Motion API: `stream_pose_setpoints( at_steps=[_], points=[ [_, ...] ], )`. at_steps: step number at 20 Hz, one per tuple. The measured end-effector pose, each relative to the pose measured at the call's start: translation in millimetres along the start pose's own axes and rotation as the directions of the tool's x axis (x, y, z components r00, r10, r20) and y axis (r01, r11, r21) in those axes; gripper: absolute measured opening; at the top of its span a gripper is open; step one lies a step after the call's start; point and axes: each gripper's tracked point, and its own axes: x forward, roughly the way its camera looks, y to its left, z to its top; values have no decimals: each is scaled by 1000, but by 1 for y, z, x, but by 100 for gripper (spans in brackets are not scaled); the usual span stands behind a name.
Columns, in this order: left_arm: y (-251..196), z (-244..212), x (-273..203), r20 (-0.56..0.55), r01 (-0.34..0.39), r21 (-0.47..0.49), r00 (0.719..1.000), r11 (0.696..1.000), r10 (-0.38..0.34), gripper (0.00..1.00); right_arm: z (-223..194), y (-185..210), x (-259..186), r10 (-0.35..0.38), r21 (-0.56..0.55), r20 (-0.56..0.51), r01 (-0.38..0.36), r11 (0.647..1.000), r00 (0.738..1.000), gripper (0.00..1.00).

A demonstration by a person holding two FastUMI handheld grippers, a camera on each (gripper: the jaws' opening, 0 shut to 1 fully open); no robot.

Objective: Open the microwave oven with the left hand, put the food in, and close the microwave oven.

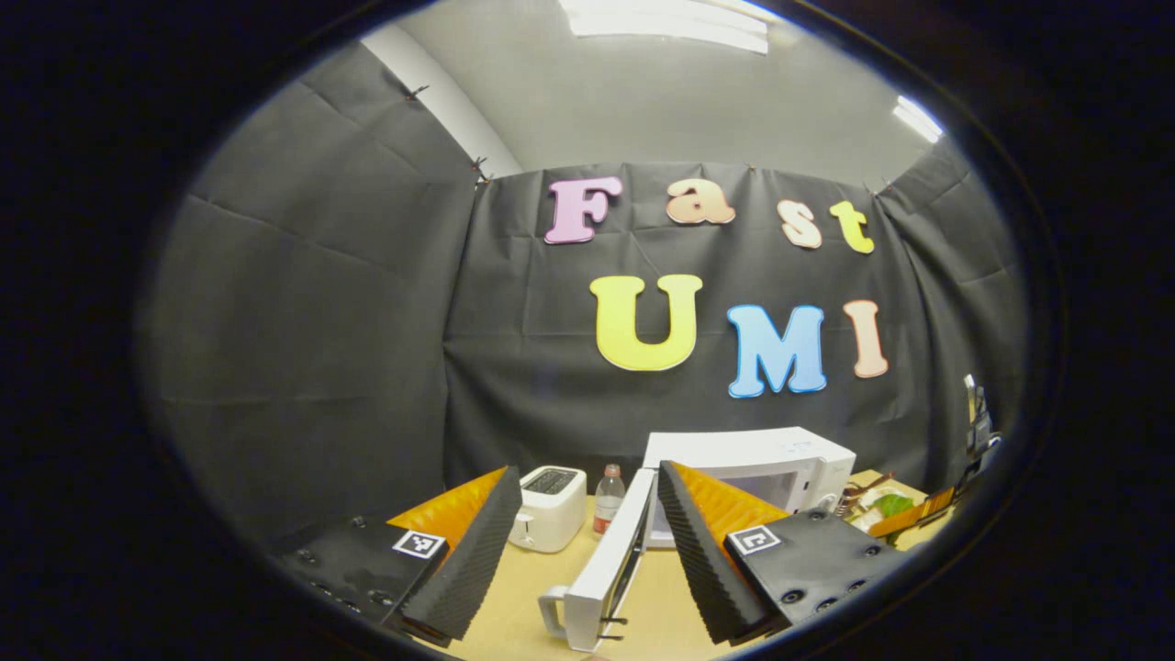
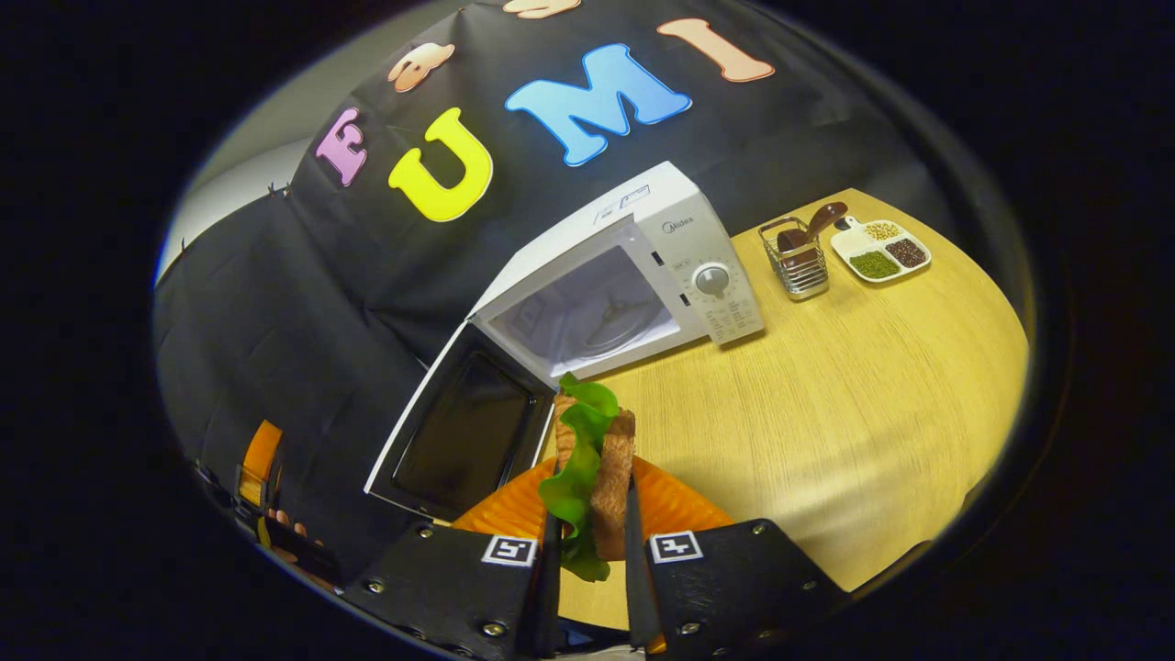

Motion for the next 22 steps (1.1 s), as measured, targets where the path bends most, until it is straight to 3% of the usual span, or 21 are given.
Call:
stream_pose_setpoints(
  at_steps=[10,17,22],
  points=[
    [81,-26,36,-49,-57,10,997,998,57,95,43,22,94,-58,96,193,40,995,980,30],
    [122,-38,48,-69,-105,23,992,994,106,95,59,16,153,-105,127,253,74,989,962,30],
    [140,-57,58,-105,-127,36,986,991,130,95,78,14,201,-102,155,303,57,986,948,30]
  ],
)
